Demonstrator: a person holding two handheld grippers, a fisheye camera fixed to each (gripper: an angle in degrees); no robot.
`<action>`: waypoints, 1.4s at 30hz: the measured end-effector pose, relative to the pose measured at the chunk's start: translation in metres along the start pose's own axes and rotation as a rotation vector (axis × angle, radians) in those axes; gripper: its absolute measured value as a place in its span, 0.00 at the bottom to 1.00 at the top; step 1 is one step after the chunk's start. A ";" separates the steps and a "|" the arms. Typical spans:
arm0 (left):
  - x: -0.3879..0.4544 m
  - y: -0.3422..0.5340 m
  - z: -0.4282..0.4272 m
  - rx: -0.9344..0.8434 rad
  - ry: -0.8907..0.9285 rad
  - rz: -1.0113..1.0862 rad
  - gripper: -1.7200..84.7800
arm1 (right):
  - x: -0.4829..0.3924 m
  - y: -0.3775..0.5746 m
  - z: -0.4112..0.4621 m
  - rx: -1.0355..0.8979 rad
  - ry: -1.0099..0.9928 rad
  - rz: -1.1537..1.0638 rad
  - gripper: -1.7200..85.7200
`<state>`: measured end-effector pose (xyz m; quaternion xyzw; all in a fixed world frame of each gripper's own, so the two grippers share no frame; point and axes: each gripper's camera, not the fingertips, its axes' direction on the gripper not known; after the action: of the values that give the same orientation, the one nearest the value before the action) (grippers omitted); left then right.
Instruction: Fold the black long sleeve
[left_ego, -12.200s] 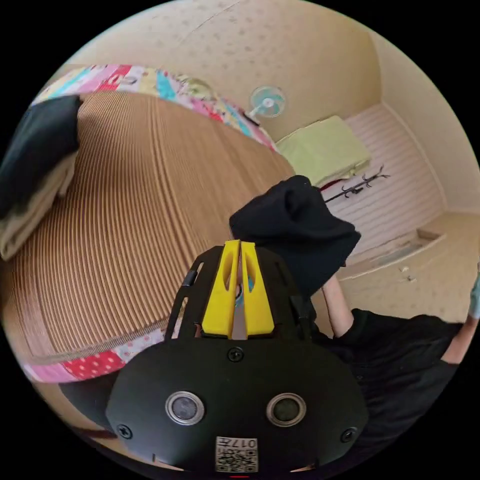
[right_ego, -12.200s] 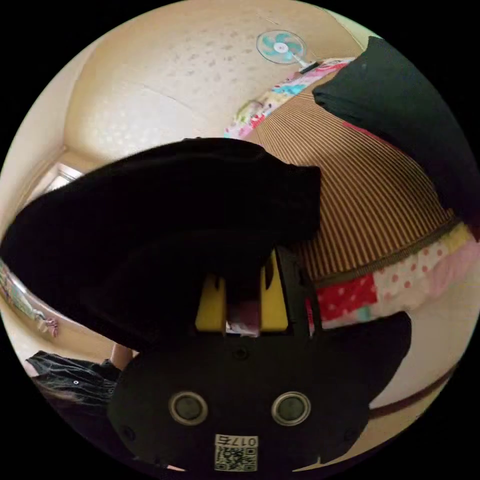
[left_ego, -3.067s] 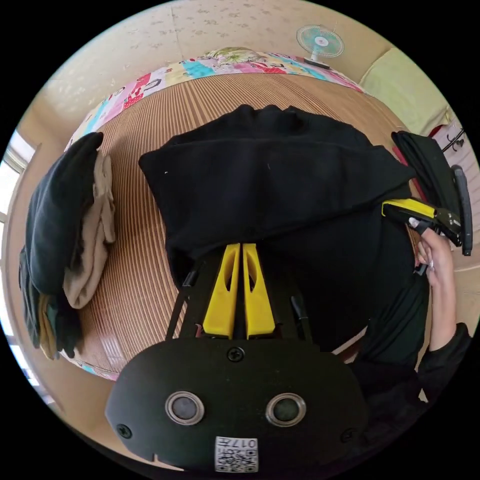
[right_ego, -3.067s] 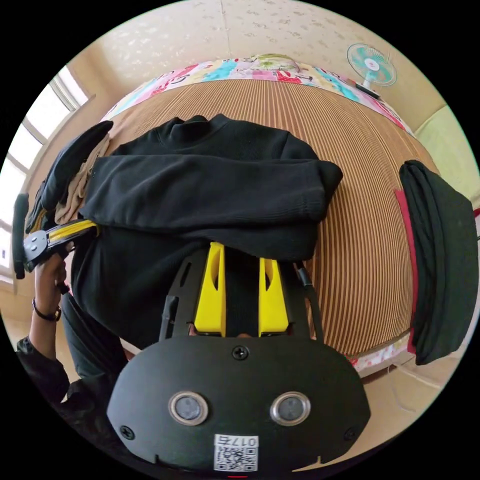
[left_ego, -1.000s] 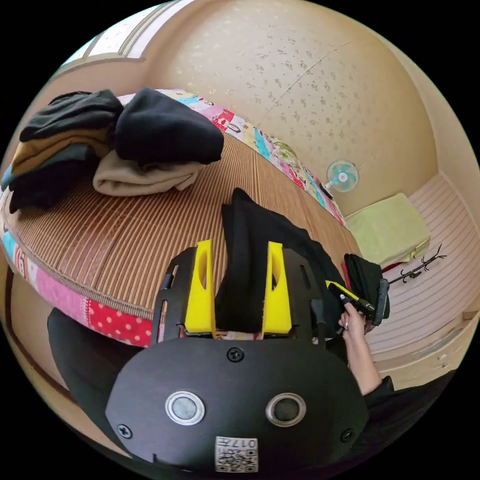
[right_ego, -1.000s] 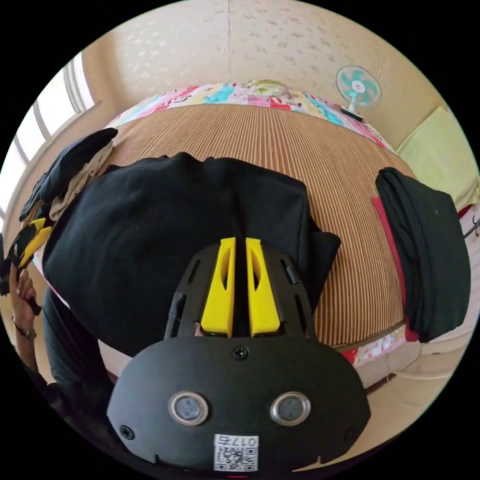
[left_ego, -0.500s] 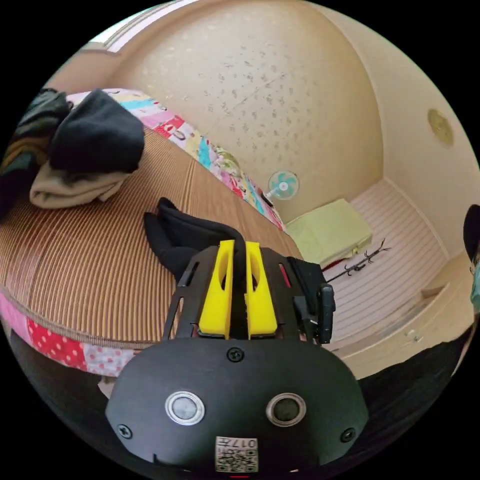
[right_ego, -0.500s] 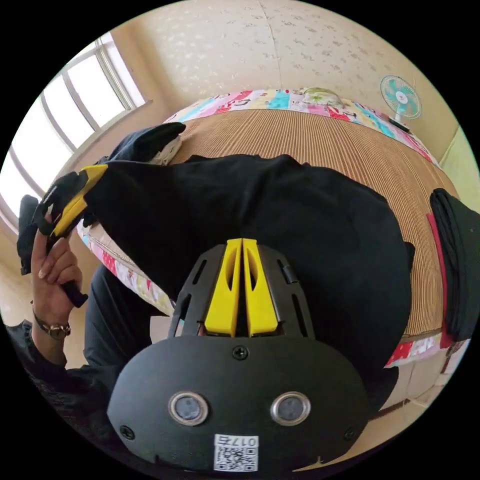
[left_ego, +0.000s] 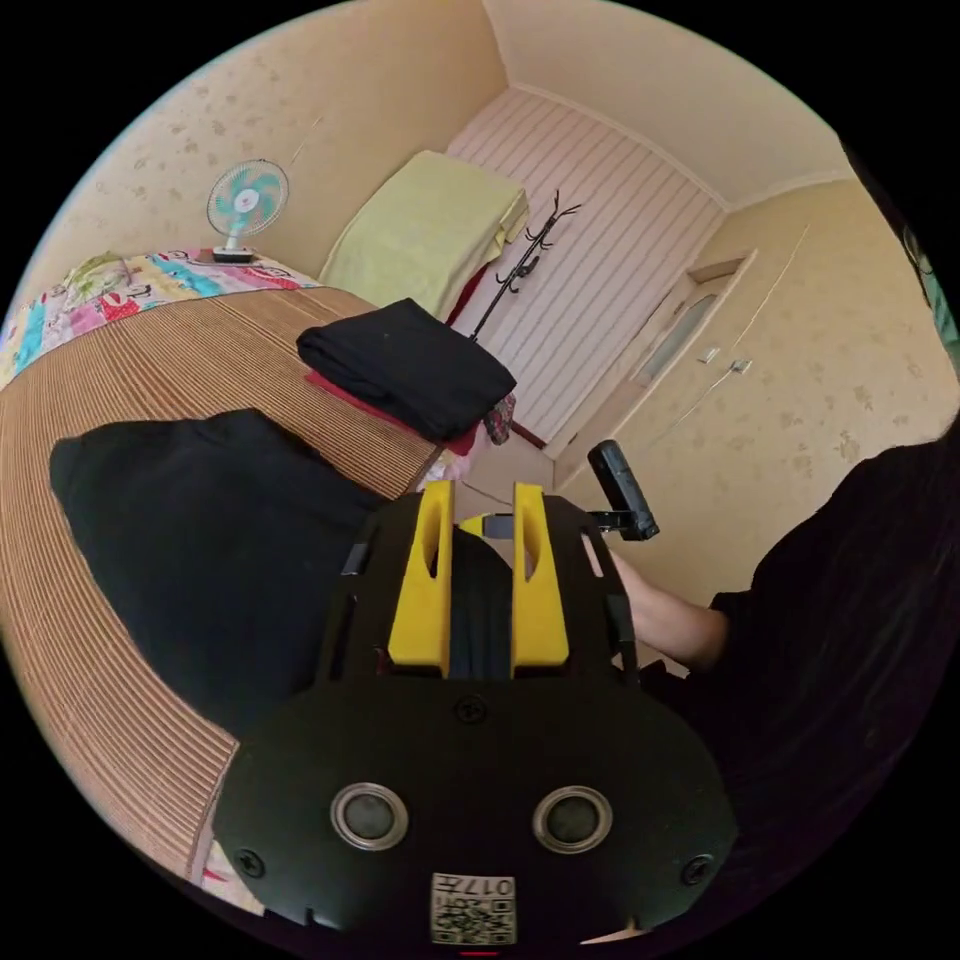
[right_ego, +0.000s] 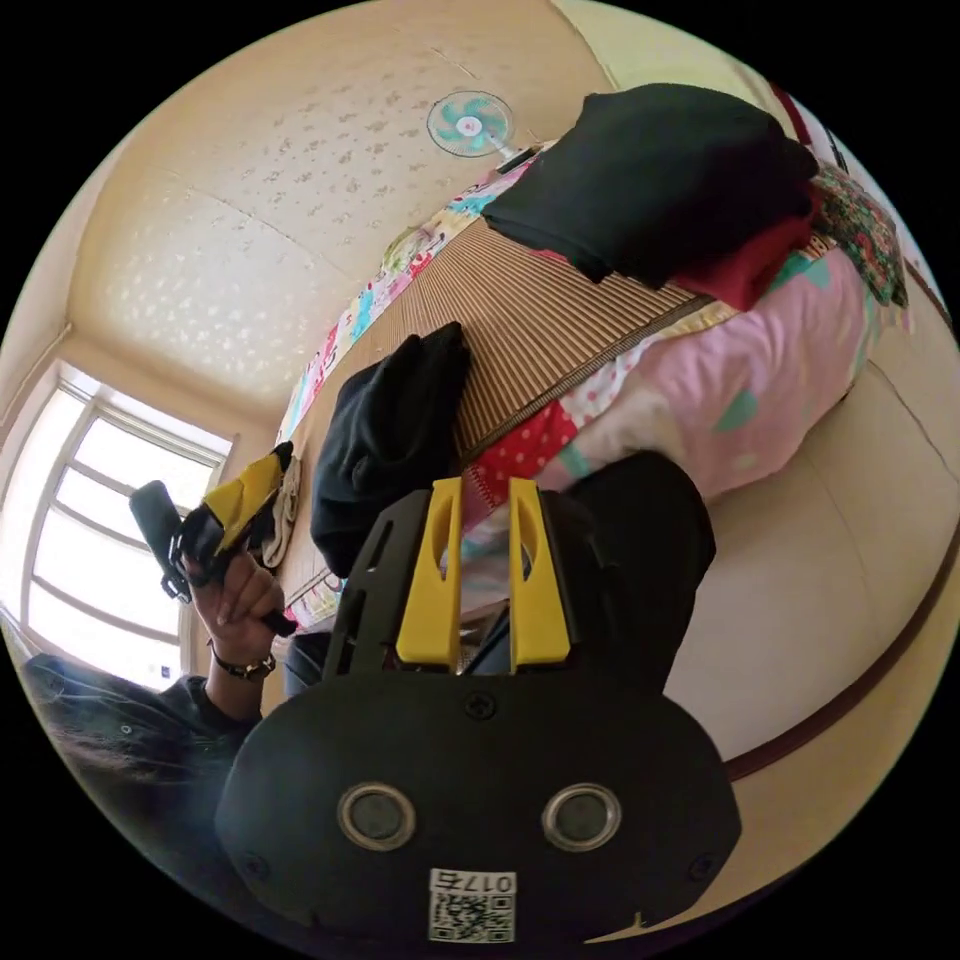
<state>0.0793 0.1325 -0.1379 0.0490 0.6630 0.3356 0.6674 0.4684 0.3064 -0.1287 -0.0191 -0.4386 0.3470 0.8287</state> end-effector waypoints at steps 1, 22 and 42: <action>-0.014 0.008 -0.018 0.041 -0.115 -0.096 0.15 | 0.005 -0.001 -0.005 -0.008 -0.050 0.015 0.14; 0.019 0.045 -0.054 -0.053 0.215 -0.265 0.10 | -0.042 -0.058 0.006 -0.192 -1.043 -0.058 0.17; -0.005 0.077 -0.056 -0.045 0.085 -0.372 0.16 | 0.136 -0.135 -0.184 0.333 -0.331 0.139 0.20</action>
<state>-0.0015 0.1681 -0.1012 -0.1036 0.6805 0.2229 0.6903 0.7309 0.3341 -0.0992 0.1450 -0.5029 0.4692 0.7113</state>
